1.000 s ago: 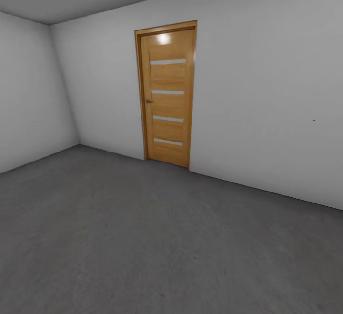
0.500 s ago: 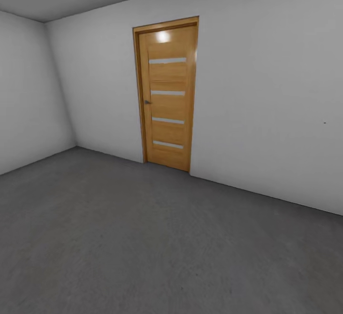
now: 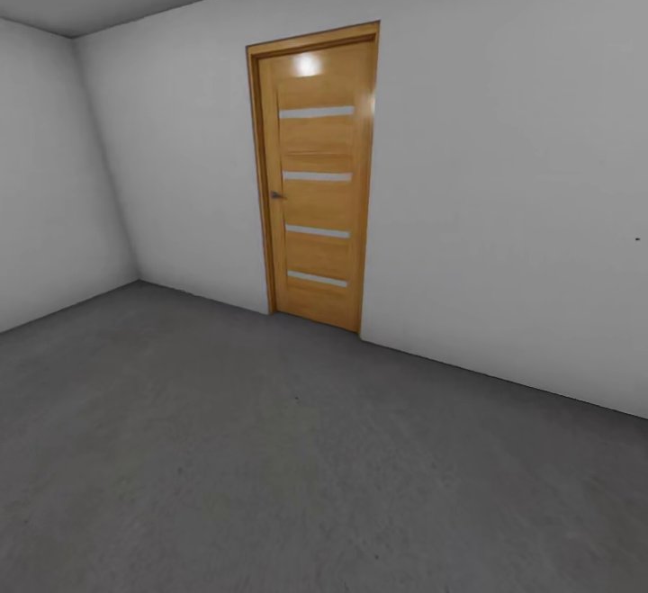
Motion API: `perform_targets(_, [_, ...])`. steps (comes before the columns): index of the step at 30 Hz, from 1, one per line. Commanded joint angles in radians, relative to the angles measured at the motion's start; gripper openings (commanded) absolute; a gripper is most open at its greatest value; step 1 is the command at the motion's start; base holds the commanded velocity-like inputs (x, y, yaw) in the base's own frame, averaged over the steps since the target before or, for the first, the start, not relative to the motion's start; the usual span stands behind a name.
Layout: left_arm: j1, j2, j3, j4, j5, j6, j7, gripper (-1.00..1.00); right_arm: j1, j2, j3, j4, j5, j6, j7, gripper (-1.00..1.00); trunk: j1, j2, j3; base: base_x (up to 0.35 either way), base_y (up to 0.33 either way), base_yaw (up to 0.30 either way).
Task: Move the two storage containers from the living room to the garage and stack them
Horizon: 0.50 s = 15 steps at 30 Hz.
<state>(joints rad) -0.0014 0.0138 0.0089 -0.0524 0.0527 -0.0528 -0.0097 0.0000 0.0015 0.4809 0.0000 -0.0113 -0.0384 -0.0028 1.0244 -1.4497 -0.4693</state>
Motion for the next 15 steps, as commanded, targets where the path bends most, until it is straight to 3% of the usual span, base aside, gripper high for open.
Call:
perform_targets(1, [0.000, 0.000, 0.000, 0.000, 0.006, -0.002, -0.001, 1.00, 0.000, 0.000, 0.002, 0.000, -0.001, -0.003, 0.000, 1.00, 0.001, 0.000, -0.001, 0.321, 0.000, 0.000])
perform_targets(15, [0.000, 0.000, 0.000, 0.000, 0.006, -0.002, -0.001, 1.00, 0.000, 0.001, 0.002, 0.000, 0.001, -0.003, 0.000, 1.00, 0.001, 0.000, -0.001, 0.321, 0.000, 0.000])
